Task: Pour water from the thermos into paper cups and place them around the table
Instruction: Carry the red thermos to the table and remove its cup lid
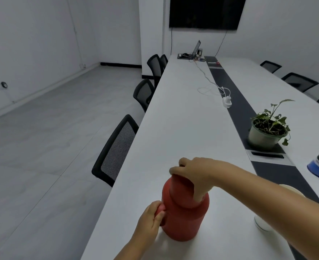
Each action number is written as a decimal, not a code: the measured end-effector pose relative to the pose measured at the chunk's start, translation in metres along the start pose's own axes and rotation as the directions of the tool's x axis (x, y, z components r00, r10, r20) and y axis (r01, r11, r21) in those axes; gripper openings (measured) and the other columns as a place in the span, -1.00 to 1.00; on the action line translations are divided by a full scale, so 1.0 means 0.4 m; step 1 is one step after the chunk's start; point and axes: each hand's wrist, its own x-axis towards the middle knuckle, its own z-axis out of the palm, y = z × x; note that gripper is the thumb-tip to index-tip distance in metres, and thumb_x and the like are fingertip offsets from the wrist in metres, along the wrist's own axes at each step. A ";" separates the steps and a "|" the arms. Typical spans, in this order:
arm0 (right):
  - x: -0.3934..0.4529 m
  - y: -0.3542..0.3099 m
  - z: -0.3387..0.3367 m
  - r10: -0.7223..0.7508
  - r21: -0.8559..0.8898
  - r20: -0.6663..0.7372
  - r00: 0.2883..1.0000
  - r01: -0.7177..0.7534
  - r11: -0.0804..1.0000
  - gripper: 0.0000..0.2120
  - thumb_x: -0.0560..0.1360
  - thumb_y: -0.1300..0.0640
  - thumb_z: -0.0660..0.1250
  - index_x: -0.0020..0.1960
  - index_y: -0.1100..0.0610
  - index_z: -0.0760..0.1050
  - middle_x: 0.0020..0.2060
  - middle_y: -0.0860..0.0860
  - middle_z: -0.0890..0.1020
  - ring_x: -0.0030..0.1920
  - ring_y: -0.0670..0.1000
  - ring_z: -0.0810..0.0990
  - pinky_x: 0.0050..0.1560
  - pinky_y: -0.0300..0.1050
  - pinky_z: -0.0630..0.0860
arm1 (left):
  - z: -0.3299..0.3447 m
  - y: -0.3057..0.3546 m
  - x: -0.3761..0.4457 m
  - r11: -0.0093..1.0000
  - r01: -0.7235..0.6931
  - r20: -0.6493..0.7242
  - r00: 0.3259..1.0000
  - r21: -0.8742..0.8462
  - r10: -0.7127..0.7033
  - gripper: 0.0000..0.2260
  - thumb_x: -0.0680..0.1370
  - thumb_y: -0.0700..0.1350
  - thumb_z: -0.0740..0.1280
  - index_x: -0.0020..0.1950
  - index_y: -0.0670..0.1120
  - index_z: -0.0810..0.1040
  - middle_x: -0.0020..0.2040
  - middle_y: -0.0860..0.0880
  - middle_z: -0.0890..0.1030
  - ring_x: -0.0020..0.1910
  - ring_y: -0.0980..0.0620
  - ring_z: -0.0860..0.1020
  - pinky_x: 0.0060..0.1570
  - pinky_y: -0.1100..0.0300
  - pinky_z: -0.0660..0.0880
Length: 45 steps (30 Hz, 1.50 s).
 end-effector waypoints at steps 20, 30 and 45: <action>-0.084 0.138 0.085 0.064 0.494 -0.444 0.894 0.185 0.850 -0.25 0.13 0.13 0.51 0.20 -0.11 0.19 0.10 -0.11 0.29 0.10 -0.04 0.38 -0.01 -0.35 0.40 | -0.001 0.013 -0.012 1.000 -0.013 -0.042 0.999 -0.028 0.012 -0.73 0.34 0.26 0.07 -0.12 0.14 0.37 -0.20 0.06 0.50 -0.19 -0.18 0.57 -0.09 -0.05 0.53; 0.050 0.159 0.517 0.799 0.822 -0.092 0.595 0.498 -0.276 0.05 0.07 0.16 0.50 0.40 -0.03 -0.01 0.22 0.12 0.35 0.08 0.04 0.44 0.22 0.04 0.38 | 0.026 -0.022 -0.007 0.997 -0.083 -0.130 0.988 -0.008 0.081 -0.81 0.39 0.21 0.06 -0.09 0.46 0.39 -0.07 0.33 0.54 -0.21 -0.14 0.62 -0.16 0.06 0.58; 0.223 0.157 0.627 0.911 0.991 -0.132 0.390 0.031 0.130 -0.08 0.08 -0.21 0.48 0.31 0.12 0.24 0.24 0.05 0.45 0.28 0.07 0.37 0.44 0.12 -0.02 | 0.062 -0.043 -0.011 0.987 -0.160 -0.318 0.936 0.003 0.153 -0.85 0.44 0.34 0.12 -0.08 0.41 0.43 -0.17 0.07 0.55 -0.29 0.00 0.61 -0.30 0.40 0.55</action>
